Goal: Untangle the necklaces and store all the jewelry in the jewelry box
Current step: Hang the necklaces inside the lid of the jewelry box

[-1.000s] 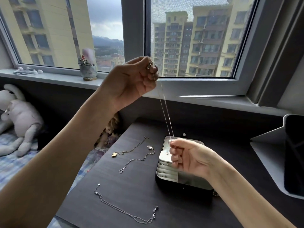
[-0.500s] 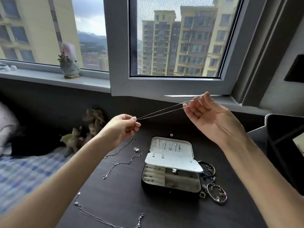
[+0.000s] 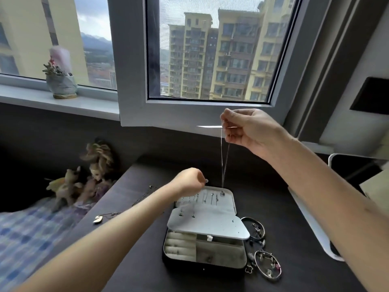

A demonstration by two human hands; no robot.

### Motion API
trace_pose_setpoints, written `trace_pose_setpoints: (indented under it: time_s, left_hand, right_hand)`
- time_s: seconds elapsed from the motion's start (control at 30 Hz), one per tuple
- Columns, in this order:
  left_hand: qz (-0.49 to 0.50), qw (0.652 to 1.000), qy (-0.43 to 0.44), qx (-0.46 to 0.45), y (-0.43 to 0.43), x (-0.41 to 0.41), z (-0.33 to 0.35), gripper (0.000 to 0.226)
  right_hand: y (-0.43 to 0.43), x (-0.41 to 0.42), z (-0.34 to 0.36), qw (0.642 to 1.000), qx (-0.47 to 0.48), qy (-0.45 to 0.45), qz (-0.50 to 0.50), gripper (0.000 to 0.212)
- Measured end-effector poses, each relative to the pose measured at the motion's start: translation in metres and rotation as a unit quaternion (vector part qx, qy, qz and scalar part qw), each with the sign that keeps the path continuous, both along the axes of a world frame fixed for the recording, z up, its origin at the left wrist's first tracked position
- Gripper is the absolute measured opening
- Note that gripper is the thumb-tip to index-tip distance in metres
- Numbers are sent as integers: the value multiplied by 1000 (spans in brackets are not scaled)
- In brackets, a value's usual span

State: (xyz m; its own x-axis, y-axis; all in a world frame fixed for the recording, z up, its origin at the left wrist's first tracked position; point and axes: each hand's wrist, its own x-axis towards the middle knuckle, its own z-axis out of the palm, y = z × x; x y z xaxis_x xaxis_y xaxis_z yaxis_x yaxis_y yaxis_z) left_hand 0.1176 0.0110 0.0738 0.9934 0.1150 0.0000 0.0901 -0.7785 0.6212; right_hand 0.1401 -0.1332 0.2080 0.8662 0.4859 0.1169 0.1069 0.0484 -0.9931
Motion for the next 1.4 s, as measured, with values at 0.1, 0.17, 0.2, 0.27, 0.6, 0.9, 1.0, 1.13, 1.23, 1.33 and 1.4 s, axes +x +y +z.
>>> trace_pose_setpoints:
  time_s: [0.1,0.17,0.2,0.27,0.6,0.9,1.0,1.13,1.23,1.33,1.4]
  left_hand:
    - [-76,993,23,86,-18,11,-9,33]
    - [-111,982,40,147,-28,17,-14,34]
    - [-124,976,46,172,-32,20,-18,31]
    - [-131,970,45,202,-39,23,-25,25]
    - [-59,967,-60,240,-51,13,-51,15]
    - [-14,929,-245,277,-55,-1,-52,5]
    - [-15,915,-279,290,-55,0,-54,9]
    - [-18,909,-294,295,-55,-2,-52,10]
    - [-16,906,-302,295,-56,-4,-50,12]
    - [-13,903,-313,293,-58,-7,-46,15]
    - [-10,901,-318,293,-58,-8,-45,15]
  right_hand:
    - [-11,11,-8,1000,-14,-2,-23,15]
    - [-19,18,-12,999,-12,1,-38,15]
    - [-23,20,-14,999,-11,2,-43,15]
    - [-30,24,-17,999,-5,2,-47,16]
    - [-29,34,-22,999,-1,-13,-35,17]
    - [-25,39,-19,999,18,-13,-42,17]
    - [-27,41,-17,999,16,-20,-44,17]
    - [-27,44,-24,998,0,-18,-55,15]
    - [-27,44,-34,997,-34,-25,-61,16]
    - [-28,42,-45,995,-73,-31,-59,16]
    - [-27,40,-54,993,-102,-31,-54,16]
